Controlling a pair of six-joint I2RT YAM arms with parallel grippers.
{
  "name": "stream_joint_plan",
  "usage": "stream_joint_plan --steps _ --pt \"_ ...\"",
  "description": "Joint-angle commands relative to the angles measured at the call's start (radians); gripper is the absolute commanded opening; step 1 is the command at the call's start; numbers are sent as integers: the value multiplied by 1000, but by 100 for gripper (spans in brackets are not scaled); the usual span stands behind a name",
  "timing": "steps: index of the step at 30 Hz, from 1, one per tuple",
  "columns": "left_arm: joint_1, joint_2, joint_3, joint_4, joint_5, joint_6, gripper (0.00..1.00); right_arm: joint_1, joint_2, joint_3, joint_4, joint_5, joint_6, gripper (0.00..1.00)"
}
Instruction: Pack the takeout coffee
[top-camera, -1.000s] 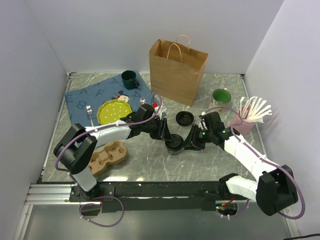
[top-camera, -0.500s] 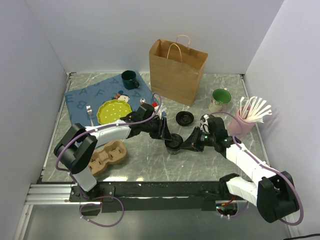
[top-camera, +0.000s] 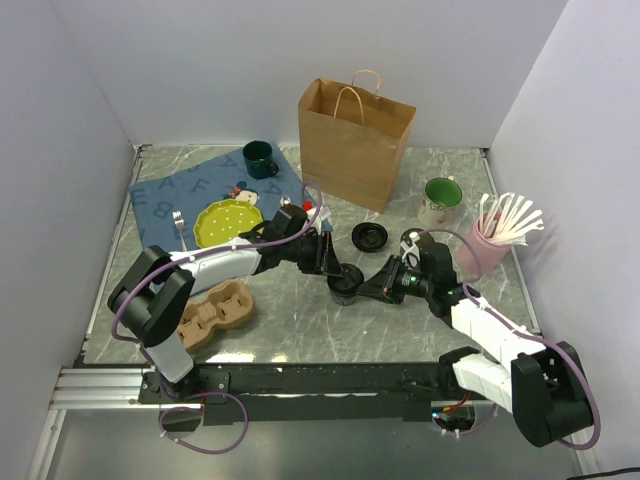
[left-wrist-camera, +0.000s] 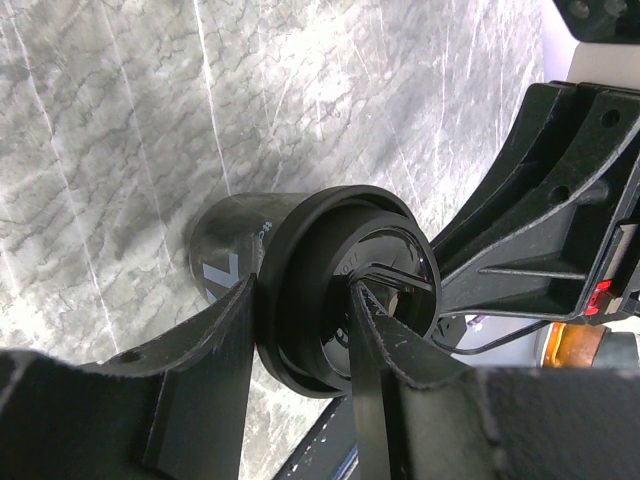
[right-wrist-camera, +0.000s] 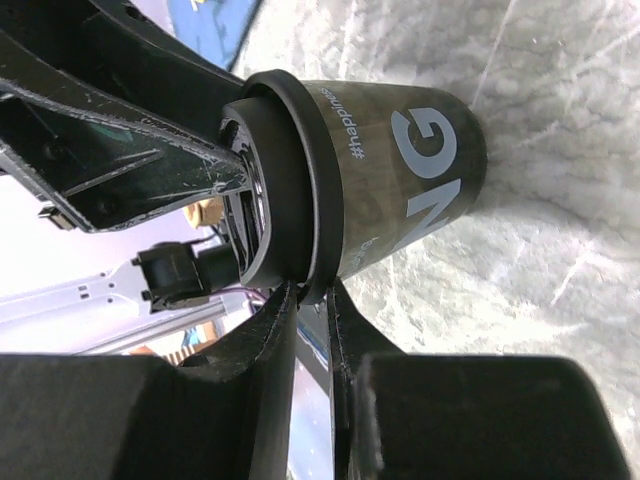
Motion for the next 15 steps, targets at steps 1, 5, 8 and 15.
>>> stream_joint_plan --steps 1,5,8,15 --pt "-42 176 -97 -285 -210 71 38 20 82 -150 -119 306 -102 13" --pt "-42 193 -88 -293 -215 71 37 20 105 -135 -182 332 -107 13" --pt "-42 198 -86 -294 -215 72 37 23 139 -116 -233 366 -102 13" --pt "-42 206 -82 -309 -233 75 37 72 124 -90 -340 413 -70 15"
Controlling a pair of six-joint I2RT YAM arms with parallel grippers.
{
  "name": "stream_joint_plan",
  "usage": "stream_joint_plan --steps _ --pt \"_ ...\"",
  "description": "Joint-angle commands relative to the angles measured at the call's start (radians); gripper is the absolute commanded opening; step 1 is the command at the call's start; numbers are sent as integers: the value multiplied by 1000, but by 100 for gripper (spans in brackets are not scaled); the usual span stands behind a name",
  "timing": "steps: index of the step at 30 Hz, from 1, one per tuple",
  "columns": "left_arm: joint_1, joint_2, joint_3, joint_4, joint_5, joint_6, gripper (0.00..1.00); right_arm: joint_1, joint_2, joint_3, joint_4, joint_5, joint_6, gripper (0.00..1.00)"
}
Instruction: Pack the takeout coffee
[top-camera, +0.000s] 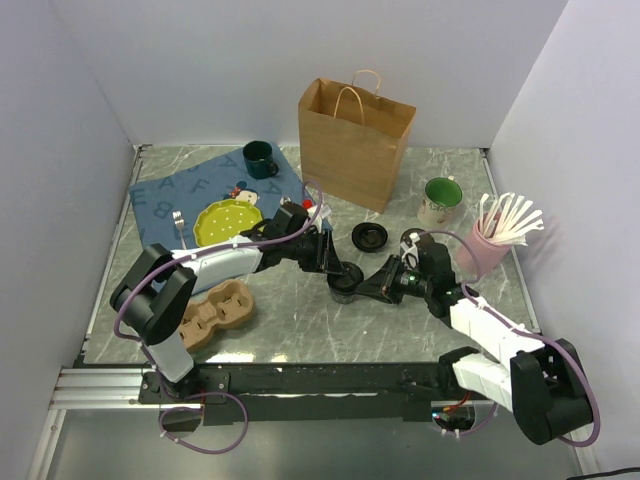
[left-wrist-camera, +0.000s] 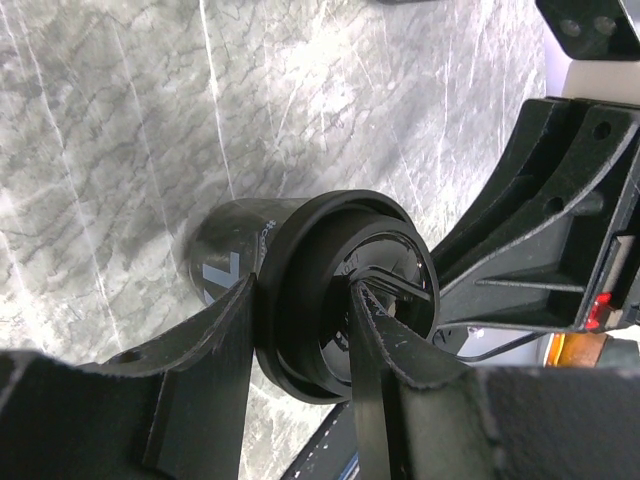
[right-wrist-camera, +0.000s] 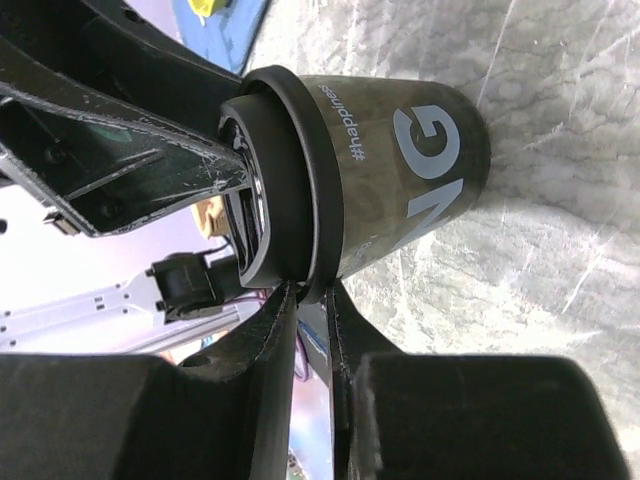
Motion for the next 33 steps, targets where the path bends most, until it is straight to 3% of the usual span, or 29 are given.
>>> stream_joint_plan --steps 1,5,7,17,24,29,33 --pt "-48 186 -97 -308 -236 72 37 73 97 -49 -400 408 -127 16" --pt "-48 172 -101 -319 -248 67 37 88 14 29 -473 439 -141 26" --pt "-48 169 -100 -316 -250 69 37 90 20 100 -522 453 -170 26" --pt "-40 171 -92 -362 -281 53 37 91 159 252 -467 439 -364 11" --pt "-28 183 -92 -374 -282 47 36 96 218 145 -300 374 -385 7" --pt "-26 192 -86 -374 -276 52 36 94 215 166 -311 365 -374 11" --pt "-25 188 -78 -382 -273 56 36 94 158 284 -462 379 -376 20"
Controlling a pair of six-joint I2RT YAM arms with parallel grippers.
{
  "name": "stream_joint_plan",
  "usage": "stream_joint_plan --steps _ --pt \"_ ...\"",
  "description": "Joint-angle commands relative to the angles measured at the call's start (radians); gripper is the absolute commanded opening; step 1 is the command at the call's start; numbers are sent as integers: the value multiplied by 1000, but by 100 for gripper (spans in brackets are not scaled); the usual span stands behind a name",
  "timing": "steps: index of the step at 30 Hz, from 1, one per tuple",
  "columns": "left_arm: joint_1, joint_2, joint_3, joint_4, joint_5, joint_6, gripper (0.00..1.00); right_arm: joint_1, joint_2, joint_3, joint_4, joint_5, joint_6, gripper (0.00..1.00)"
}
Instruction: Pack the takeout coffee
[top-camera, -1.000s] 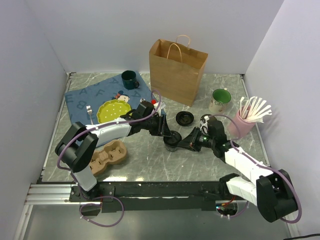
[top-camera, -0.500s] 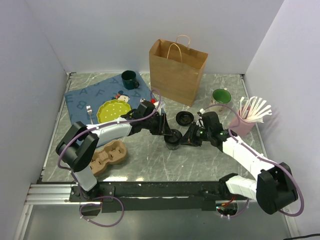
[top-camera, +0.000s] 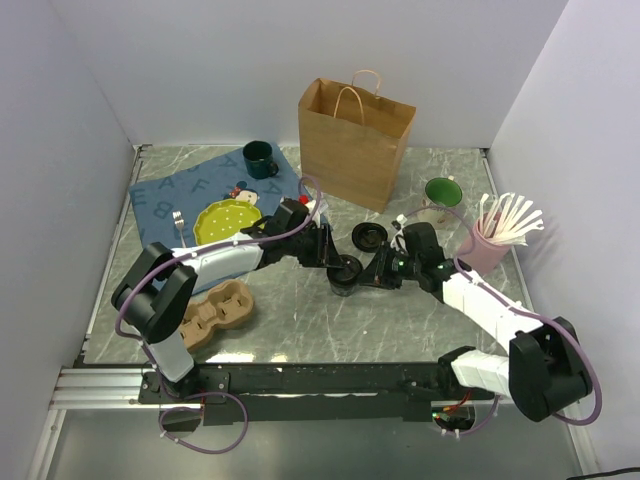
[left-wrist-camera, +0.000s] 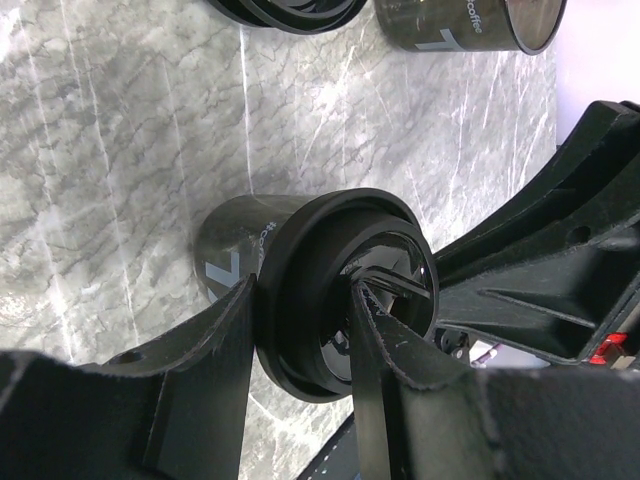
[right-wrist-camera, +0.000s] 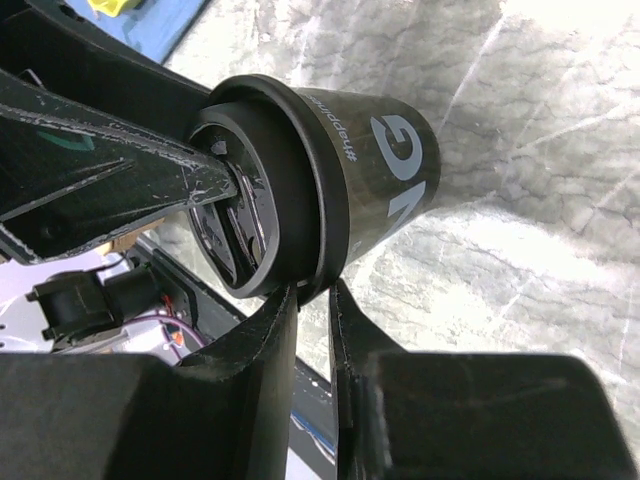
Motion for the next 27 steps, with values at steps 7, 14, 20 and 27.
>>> stream_joint_plan --steps 7,14,20,27 --pt "-35 111 -53 -407 -143 90 38 21 -27 210 -373 172 -119 41" --pt "-35 54 35 -445 -83 86 42 21 -45 297 -442 186 -124 48" --pt "-25 8 106 -471 -48 90 54 21 -54 343 -469 204 -107 54" --pt "-7 -9 180 -502 -25 84 60 52 -22 399 -541 255 -5 55"
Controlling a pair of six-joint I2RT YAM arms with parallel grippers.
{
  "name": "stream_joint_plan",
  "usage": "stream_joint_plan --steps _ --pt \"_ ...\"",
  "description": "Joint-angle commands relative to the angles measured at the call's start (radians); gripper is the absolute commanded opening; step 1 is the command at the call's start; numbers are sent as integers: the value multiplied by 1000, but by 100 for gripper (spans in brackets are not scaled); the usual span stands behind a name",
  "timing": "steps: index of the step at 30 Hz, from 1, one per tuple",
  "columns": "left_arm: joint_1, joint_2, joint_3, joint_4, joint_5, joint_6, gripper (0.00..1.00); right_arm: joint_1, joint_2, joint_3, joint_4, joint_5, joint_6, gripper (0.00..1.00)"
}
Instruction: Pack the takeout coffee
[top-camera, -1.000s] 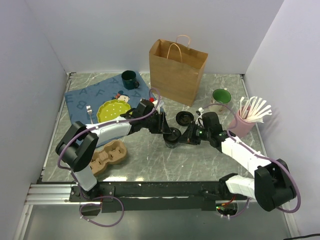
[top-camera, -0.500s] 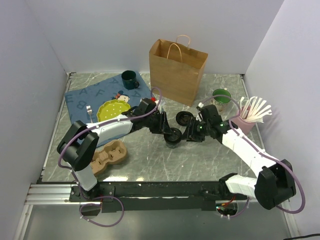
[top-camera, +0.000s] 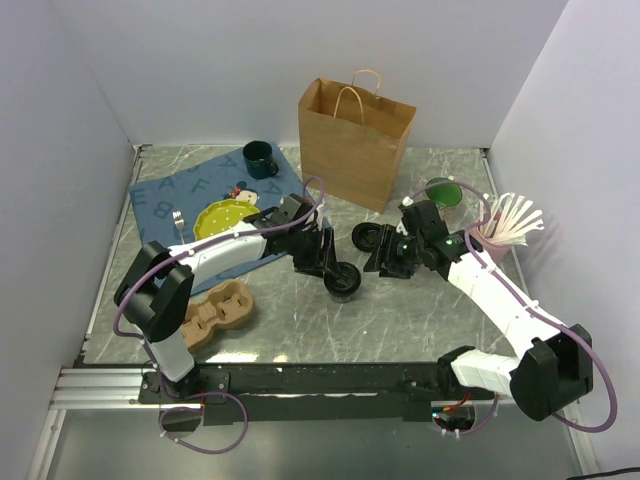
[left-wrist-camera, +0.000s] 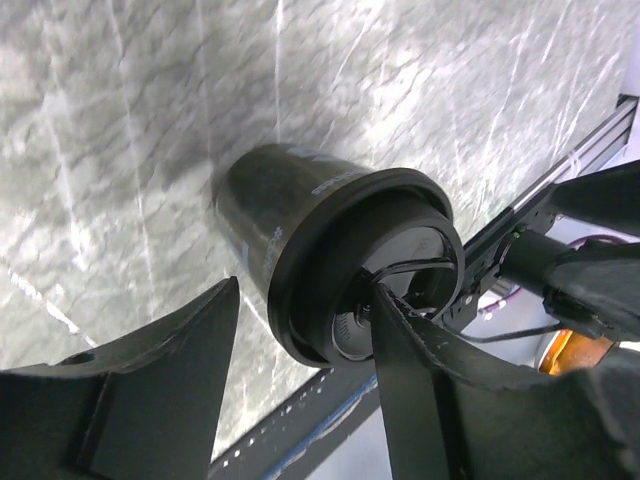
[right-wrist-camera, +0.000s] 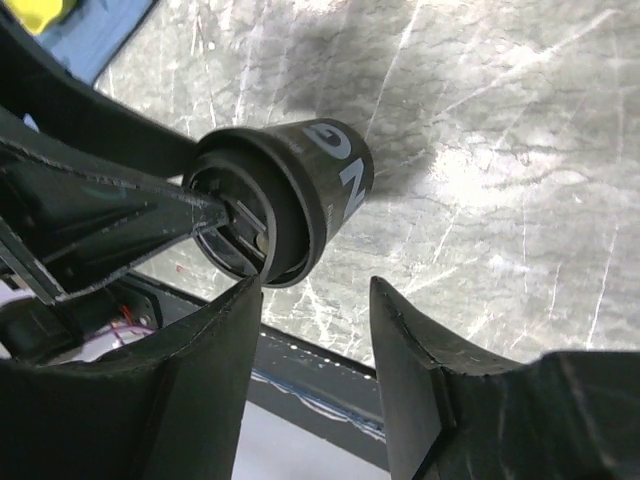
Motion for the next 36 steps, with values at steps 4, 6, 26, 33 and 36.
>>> stream_joint_plan --steps 4,6,26,33,36 --pt "11 -11 36 -150 -26 49 62 89 22 97 -104 132 181 55" --pt "14 -14 44 -155 -28 46 62 133 28 104 -101 157 230 54" --pt "39 -39 67 -80 61 34 64 227 172 198 -132 238 259 45" --pt "39 -45 73 -60 89 34 65 238 187 201 -143 246 258 43" --pt "39 -52 85 -61 84 35 65 238 195 192 -152 258 261 42"
